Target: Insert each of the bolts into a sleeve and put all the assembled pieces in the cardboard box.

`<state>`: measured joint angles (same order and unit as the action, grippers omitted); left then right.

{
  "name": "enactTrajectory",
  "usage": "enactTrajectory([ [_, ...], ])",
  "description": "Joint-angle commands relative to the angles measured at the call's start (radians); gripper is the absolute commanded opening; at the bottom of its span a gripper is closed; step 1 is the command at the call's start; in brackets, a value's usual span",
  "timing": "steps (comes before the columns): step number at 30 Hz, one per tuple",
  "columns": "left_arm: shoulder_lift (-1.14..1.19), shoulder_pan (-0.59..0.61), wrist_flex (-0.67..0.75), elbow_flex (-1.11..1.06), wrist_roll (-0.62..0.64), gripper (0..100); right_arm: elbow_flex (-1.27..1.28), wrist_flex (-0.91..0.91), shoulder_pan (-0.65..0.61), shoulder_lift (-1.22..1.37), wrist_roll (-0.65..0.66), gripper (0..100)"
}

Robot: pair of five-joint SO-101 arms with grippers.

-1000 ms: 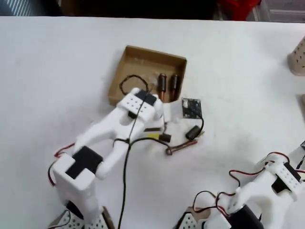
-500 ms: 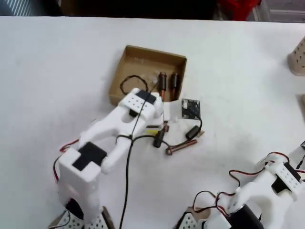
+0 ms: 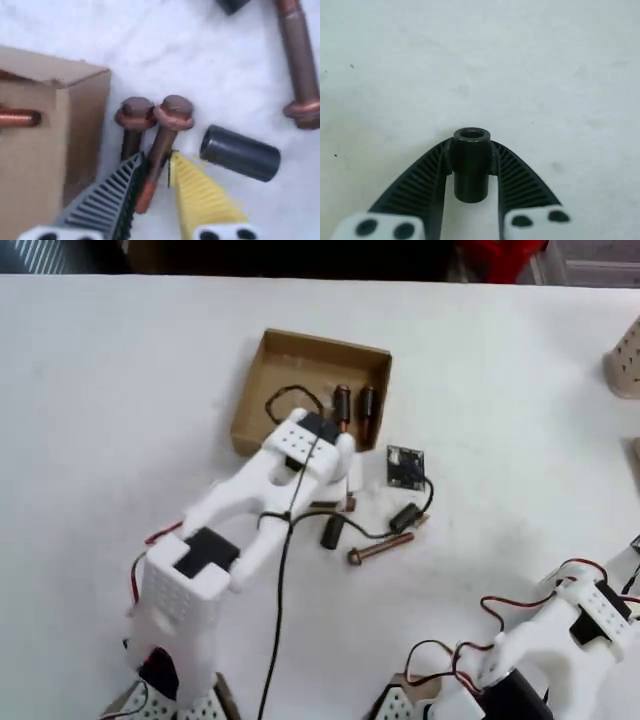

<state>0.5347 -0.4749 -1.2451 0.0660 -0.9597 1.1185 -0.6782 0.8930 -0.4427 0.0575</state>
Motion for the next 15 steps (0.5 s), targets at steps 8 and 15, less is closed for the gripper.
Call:
enactTrajectory([
  [8,-0.054,-0.012,-0.008,-0.089,0.482,11,-0.005,0.012,-0.015,-0.038,0.014,1.7],
  [15,-0.062,0.102,-0.006,-0.089,0.792,11,-0.005,0.012,-0.015,-0.038,0.014,1.7],
])
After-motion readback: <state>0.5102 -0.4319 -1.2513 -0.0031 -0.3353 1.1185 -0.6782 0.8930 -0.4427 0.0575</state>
